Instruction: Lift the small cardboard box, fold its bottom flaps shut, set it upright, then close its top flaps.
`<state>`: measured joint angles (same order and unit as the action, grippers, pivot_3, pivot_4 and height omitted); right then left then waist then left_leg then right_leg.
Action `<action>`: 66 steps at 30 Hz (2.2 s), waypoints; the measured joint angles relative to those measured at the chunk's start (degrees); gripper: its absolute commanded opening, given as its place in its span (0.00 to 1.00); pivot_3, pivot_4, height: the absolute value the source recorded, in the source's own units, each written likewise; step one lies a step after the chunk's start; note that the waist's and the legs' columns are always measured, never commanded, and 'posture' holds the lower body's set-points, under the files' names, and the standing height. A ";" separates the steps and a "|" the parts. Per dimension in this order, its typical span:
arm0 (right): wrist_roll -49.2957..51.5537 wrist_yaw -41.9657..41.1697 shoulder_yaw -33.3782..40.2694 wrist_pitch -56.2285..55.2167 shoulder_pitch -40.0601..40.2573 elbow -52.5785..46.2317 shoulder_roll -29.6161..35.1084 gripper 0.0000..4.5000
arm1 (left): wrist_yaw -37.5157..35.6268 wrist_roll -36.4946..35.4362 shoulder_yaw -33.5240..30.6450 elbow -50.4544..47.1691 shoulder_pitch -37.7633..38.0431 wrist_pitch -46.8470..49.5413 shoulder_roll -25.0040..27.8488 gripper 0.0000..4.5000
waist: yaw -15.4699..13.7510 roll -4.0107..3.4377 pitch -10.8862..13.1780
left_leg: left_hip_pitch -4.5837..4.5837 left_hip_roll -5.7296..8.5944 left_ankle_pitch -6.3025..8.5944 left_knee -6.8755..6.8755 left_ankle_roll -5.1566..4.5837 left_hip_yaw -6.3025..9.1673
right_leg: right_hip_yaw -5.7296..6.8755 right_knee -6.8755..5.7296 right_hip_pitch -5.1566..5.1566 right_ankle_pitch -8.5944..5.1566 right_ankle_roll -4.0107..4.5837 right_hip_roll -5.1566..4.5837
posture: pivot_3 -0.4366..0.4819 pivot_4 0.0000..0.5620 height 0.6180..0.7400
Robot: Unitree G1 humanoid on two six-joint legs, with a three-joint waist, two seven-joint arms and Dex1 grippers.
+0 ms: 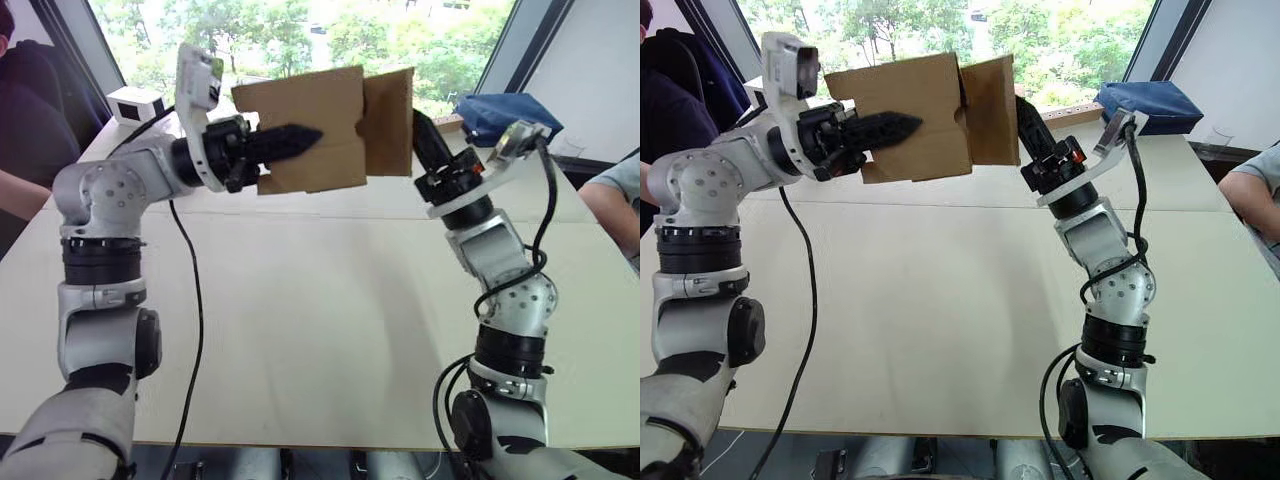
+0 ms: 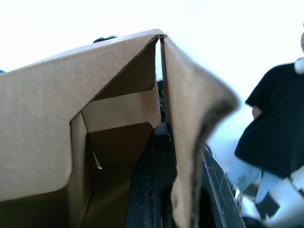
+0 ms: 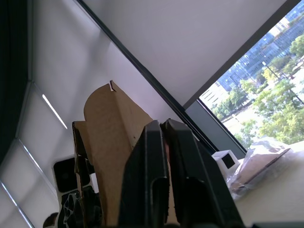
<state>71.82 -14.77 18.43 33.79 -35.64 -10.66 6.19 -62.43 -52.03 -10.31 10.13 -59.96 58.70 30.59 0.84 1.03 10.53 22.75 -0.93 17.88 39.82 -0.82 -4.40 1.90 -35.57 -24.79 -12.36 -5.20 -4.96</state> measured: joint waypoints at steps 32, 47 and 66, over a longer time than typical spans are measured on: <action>11.72 5.32 -2.42 -4.46 3.83 -4.99 -8.37 0.51 | 1.26 -1.48 0.00 -1.08 0.08 1.22 0.18 0.00 | 0.10 -0.02 0.00 | 0.00 0.00 0.04 -0.02 -0.06 0.00 | 0.00 0.00 -0.01 0.00 0.00 0.00 | 0.48 0.27 1.00; 5.48 6.20 -8.04 -5.81 4.93 -5.73 -8.56 0.51 | 1.24 -1.11 0.05 -1.08 0.10 1.20 0.62 0.00 | 0.06 -0.02 0.00 | 0.00 0.01 0.04 -0.03 -0.06 0.00 | 0.00 0.00 -0.02 0.00 0.01 0.00 | 0.48 0.27 1.00; -1.58 8.98 -11.45 -7.85 3.82 -8.82 -9.92 0.51 | 0.85 1.44 1.15 -1.12 0.94 -1.22 0.04 0.00 | 0.12 -0.02 0.00 | 0.02 0.00 0.04 -0.04 -0.07 -0.01 | -0.01 0.01 -0.05 -0.01 0.01 0.00 | 0.48 0.27 1.00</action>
<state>70.23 -5.79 6.98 25.94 -31.82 -19.48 -3.73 -61.59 -50.59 -9.16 9.01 -59.02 57.48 30.63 0.96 1.01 10.53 22.77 -0.93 17.92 39.78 -0.89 -4.41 1.89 -35.56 -24.84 -12.36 -5.19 -4.96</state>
